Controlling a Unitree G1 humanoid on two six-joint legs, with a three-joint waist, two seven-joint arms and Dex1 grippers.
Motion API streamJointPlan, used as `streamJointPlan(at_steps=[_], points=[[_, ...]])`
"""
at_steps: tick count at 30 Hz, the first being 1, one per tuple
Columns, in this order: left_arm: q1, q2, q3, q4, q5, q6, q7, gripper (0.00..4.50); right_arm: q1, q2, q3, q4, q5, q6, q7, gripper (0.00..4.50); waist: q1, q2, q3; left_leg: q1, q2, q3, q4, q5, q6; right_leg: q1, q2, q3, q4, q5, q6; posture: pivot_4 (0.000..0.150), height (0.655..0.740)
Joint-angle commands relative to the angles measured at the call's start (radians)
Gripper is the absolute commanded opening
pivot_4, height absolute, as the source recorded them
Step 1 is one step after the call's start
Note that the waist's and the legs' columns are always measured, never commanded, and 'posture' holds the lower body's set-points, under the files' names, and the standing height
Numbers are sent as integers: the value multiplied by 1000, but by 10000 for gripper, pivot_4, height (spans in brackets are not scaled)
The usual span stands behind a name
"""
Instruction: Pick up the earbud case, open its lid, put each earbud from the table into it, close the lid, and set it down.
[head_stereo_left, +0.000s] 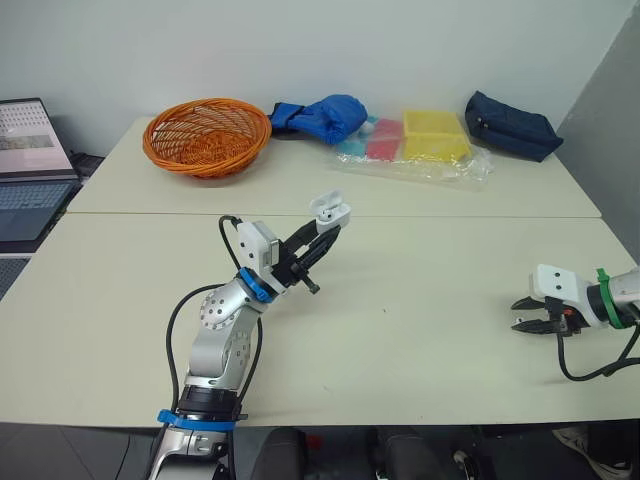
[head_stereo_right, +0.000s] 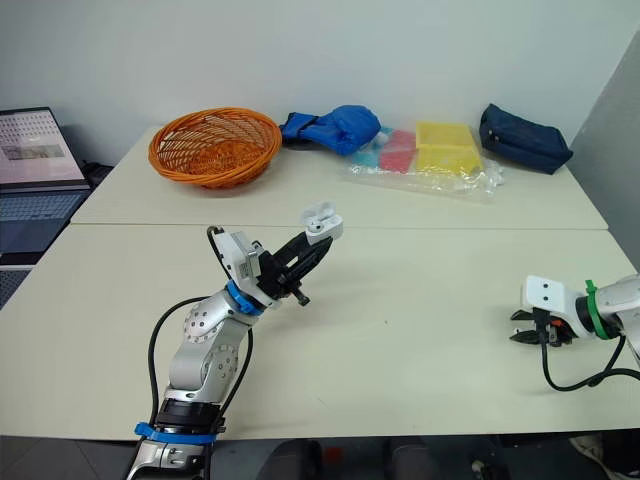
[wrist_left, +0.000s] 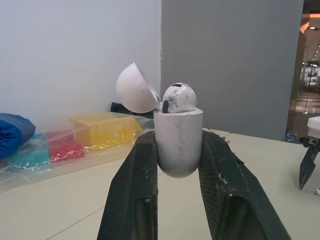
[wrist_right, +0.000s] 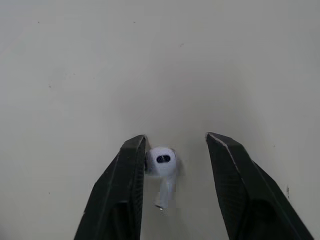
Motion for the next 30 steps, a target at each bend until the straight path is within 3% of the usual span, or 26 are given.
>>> streamJointPlan(at_steps=[1,13,30], points=[[-16,-3,-10,-27,-6,-13,-8,7439,17,-35,-14,-18,-25,20,12,17706,0,0,0,0,0,0,0,0,0,0,0,0,0,0,0,1500,7400],[-8,-17,-16,-11,-2,-31,2,7439,-26,-60,30,-182,-95,257,53,17706,0,0,0,0,0,0,0,0,0,0,0,0,1,0,0,1500,7400],[9,-17,-13,2,4,-62,1,7439,-91,-29,102,-186,-159,423,80,17706,-1,0,0,0,0,0,0,0,0,-1,0,0,1,0,0,1500,7400]])
